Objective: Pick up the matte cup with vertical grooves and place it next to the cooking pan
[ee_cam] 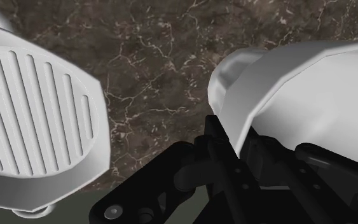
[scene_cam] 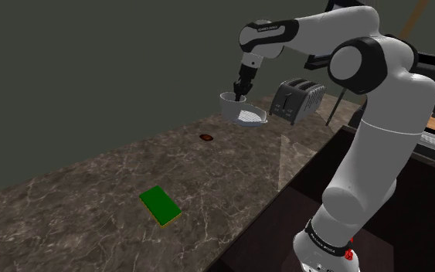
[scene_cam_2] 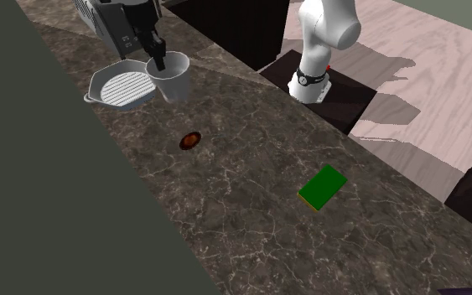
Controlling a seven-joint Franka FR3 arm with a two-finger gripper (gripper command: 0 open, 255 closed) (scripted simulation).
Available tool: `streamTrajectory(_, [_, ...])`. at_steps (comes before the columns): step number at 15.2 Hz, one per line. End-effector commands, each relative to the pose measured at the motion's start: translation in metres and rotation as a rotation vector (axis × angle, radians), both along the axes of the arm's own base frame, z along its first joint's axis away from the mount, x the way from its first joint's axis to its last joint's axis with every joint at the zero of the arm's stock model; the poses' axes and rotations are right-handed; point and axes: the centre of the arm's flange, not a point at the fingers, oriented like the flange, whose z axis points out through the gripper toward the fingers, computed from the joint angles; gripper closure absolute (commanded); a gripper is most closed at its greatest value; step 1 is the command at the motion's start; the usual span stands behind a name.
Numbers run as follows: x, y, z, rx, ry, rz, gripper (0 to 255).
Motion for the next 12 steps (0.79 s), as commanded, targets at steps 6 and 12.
streamTrajectory(6, [0.0,0.0,-0.037,0.0,-0.001,0.0,255])
streamTrajectory(12, [0.0,0.0,-0.069,0.0,-0.001,0.0,255])
